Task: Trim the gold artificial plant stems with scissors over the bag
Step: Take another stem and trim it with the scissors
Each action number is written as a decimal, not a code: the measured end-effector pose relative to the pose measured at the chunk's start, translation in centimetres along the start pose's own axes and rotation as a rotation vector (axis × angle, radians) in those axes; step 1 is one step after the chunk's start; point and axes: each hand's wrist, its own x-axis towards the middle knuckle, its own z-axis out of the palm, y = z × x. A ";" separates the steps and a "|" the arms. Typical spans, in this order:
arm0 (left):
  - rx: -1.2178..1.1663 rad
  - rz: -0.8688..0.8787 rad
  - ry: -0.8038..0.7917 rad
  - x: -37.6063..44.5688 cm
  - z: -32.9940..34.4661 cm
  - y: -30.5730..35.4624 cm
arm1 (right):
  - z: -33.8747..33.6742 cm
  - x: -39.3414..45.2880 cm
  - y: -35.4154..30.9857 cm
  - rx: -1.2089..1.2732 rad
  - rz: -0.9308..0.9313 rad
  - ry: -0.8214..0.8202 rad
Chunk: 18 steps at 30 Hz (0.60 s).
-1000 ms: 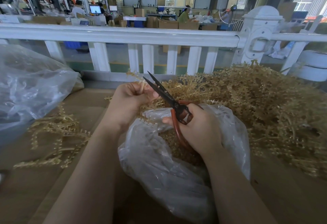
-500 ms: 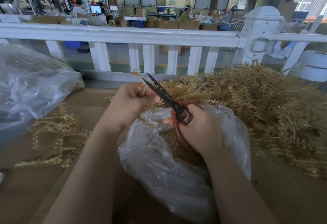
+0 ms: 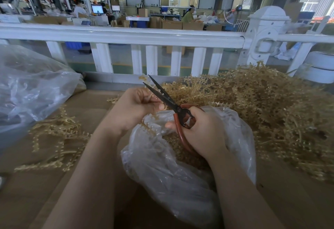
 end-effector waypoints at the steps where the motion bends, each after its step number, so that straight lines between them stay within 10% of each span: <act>1: -0.003 0.000 -0.015 0.0 0.0 0.0 | 0.0 0.0 0.0 -0.002 0.002 0.005; 18: -0.199 0.058 0.127 0.1 0.5 -0.1 | -0.2 0.0 0.3 0.029 0.053 -0.025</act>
